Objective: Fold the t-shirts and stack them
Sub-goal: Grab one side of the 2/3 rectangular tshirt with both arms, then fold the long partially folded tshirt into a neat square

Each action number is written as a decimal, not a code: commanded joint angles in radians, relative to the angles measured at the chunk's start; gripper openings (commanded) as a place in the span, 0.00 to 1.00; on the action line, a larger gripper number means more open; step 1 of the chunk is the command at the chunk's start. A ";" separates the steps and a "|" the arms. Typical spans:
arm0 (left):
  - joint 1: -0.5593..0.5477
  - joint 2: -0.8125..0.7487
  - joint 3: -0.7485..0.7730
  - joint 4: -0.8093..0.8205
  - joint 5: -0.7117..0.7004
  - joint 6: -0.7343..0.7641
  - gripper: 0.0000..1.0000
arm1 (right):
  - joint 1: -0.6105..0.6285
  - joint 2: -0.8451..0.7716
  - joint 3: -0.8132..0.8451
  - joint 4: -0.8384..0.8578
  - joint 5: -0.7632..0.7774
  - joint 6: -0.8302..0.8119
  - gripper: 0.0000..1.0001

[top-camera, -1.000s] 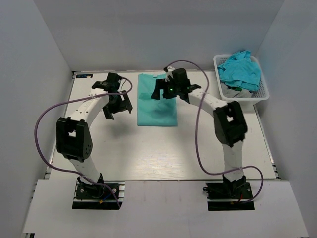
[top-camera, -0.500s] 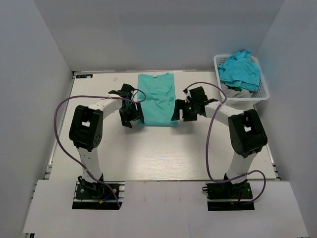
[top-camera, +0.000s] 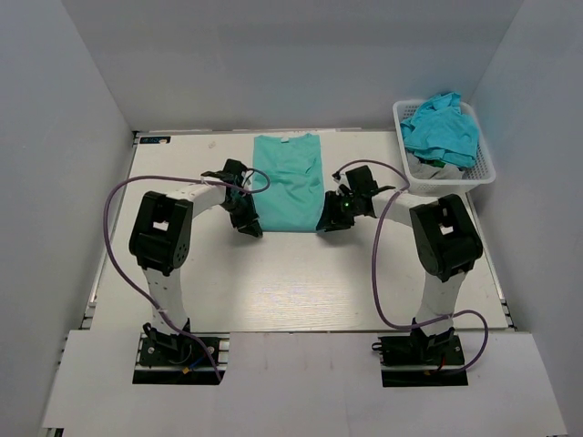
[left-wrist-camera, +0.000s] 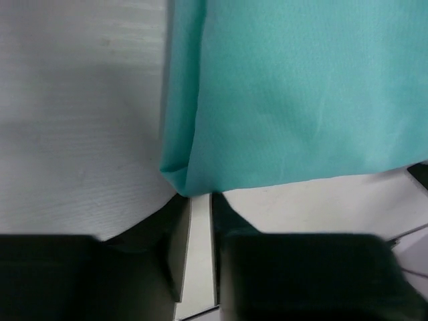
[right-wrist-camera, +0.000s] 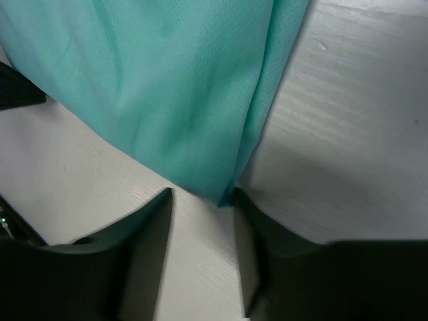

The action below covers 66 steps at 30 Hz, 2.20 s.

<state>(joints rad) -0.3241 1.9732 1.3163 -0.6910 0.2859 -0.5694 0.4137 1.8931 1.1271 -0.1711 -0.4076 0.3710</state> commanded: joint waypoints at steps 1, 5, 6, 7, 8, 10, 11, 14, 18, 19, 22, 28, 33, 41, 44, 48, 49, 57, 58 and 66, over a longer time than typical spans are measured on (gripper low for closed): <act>-0.009 0.050 -0.008 0.001 -0.016 0.009 0.26 | -0.004 0.043 0.003 0.025 -0.030 0.008 0.40; -0.009 0.050 -0.008 -0.008 -0.037 0.009 0.19 | -0.001 0.040 -0.006 0.050 -0.001 -0.014 0.33; -0.009 0.050 -0.008 0.002 -0.037 0.019 0.19 | 0.002 0.038 -0.004 0.065 0.009 -0.024 0.31; -0.009 0.050 -0.008 0.002 -0.037 0.019 0.14 | -0.001 0.040 0.000 0.065 0.021 -0.030 0.27; -0.009 0.059 0.009 0.002 -0.037 0.019 0.07 | -0.003 0.041 0.011 0.065 0.033 -0.037 0.23; -0.009 0.072 0.033 -0.007 -0.027 0.028 0.00 | 0.000 0.049 0.019 0.061 0.041 -0.050 0.14; -0.009 0.072 0.034 -0.007 -0.027 0.028 0.00 | 0.000 0.047 0.020 0.064 0.039 -0.050 0.10; -0.009 0.063 0.034 -0.007 -0.047 0.028 0.00 | 0.000 0.044 0.017 0.070 0.018 -0.067 0.03; -0.009 -0.008 0.020 0.002 -0.070 0.028 0.00 | 0.000 0.037 0.004 0.073 0.006 -0.072 0.00; -0.009 -0.029 -0.006 0.011 -0.082 0.028 0.00 | 0.002 0.029 0.005 0.070 -0.011 -0.076 0.00; -0.009 -0.102 -0.019 -0.008 -0.112 0.028 0.00 | 0.004 -0.001 -0.001 0.050 -0.017 -0.090 0.00; -0.009 -0.103 0.032 -0.082 -0.183 0.054 0.66 | 0.007 -0.035 -0.003 0.001 -0.051 -0.127 0.00; -0.009 -0.051 0.066 -0.042 -0.185 0.066 0.67 | 0.004 -0.017 0.005 0.002 -0.095 -0.130 0.00; -0.009 0.029 0.113 -0.005 -0.162 0.077 0.46 | 0.002 0.008 0.033 -0.011 -0.094 -0.130 0.00; -0.009 0.042 0.083 -0.016 -0.133 0.077 0.22 | 0.002 0.009 0.042 -0.028 -0.082 -0.135 0.00; -0.009 -0.031 0.034 -0.068 -0.097 0.066 0.02 | 0.007 -0.023 0.042 -0.083 -0.073 -0.141 0.00; -0.009 -0.055 0.018 -0.082 -0.087 0.057 0.01 | 0.010 -0.041 0.034 -0.144 -0.074 -0.148 0.00; -0.027 -0.230 0.029 -0.396 0.051 0.091 0.01 | 0.045 -0.282 -0.049 -0.477 -0.123 -0.204 0.00; -0.027 -0.240 0.043 -0.424 0.076 0.091 0.01 | 0.048 -0.326 -0.046 -0.502 -0.137 -0.210 0.00; -0.027 -0.321 0.193 -0.625 0.156 0.103 0.00 | 0.056 -0.450 0.046 -0.707 -0.270 -0.230 0.00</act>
<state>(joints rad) -0.3519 1.7111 1.4334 -1.2152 0.4007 -0.4835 0.4736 1.4734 1.1252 -0.7422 -0.6010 0.1688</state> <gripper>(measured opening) 0.009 0.012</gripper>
